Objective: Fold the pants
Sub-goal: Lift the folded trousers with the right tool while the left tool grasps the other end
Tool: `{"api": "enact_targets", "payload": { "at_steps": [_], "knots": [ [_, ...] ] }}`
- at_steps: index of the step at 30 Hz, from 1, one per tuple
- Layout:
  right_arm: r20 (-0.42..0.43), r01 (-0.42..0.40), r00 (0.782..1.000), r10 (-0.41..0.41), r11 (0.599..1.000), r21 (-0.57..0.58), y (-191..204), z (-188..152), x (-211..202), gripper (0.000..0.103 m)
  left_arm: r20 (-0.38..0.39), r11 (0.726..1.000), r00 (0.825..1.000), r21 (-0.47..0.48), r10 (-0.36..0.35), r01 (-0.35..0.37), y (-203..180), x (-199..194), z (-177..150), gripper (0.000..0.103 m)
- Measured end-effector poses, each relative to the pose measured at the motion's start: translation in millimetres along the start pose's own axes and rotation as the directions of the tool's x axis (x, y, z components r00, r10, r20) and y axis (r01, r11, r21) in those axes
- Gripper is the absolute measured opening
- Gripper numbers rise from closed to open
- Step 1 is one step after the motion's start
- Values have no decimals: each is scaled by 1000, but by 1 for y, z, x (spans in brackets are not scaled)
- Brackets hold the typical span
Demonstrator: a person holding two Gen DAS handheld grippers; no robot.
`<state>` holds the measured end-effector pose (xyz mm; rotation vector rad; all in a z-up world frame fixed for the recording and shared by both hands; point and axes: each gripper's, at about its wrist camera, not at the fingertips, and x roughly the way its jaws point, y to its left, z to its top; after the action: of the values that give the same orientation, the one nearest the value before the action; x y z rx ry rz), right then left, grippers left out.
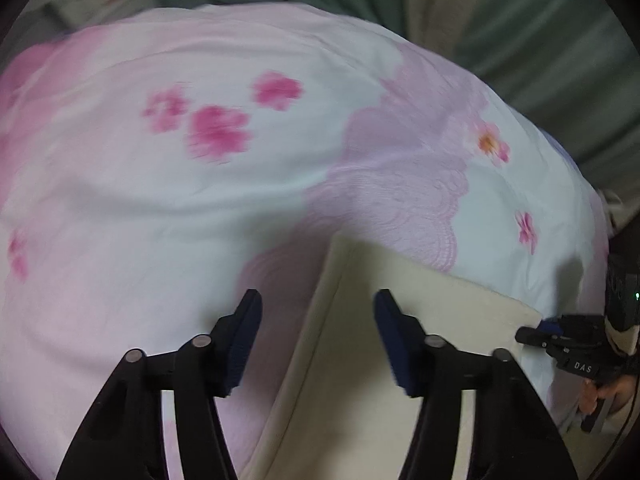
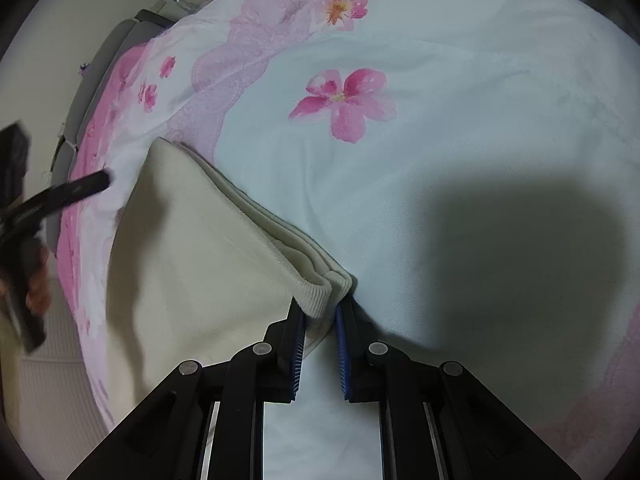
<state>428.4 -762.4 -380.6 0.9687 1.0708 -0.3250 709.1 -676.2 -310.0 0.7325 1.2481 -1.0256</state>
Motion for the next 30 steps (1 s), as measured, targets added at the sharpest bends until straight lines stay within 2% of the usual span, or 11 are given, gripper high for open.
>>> {"api": "enact_targets", "payload": {
  "at_steps": [5, 11, 13, 14, 15, 16, 18, 21, 24, 28, 30],
  "knots": [
    [11, -38, 999, 37, 998, 45, -9, -1, 3, 12, -47, 996, 999, 91, -19, 23, -7, 22, 19, 55],
    [16, -46, 999, 45, 998, 36, -16, -4, 3, 12, -125, 996, 989, 39, -76, 82, -1, 55, 25, 53],
    [14, -54, 998, 53, 998, 41, -18, -4, 2, 12, -129, 995, 987, 37, -91, 97, -3, 61, 23, 52],
    [13, -59, 998, 58, 997, 41, -19, -4, 2, 12, -125, 994, 986, 25, -107, 110, -3, 62, 23, 46],
    [13, -63, 998, 62, 997, 41, -20, -5, 2, 12, -129, 991, 983, 9, -128, 130, -3, 64, 23, 35],
    [13, -68, 998, 68, 997, 42, -21, -5, 1, 12, -137, 989, 980, -6, -146, 147, -3, 66, 23, 33],
    [12, -78, 997, 78, 996, 51, -23, -6, 2, 12, -129, 991, 982, -22, -135, 133, -5, 65, 22, 26],
    [8, -99, 995, 98, 992, 77, -27, -5, 3, 12, -110, 993, 987, -17, -118, 117, -10, 54, 24, 17],
    [0, -123, 992, 124, 985, 120, -31, -3, 1, 12, -55, 992, 991, 19, -123, 124, -20, 23, 28, 16],
    [26, -25, 999, 25, 1000, 8, -2, -5, -24, 12, -9, 988, 991, 78, -131, 131, -31, -17, 22, 16],
    [46, -13, 999, 14, 1000, -28, 11, -11, -42, 12, 24, 987, 992, 109, -125, 122, -35, -39, 18, 16]
  ]
}}
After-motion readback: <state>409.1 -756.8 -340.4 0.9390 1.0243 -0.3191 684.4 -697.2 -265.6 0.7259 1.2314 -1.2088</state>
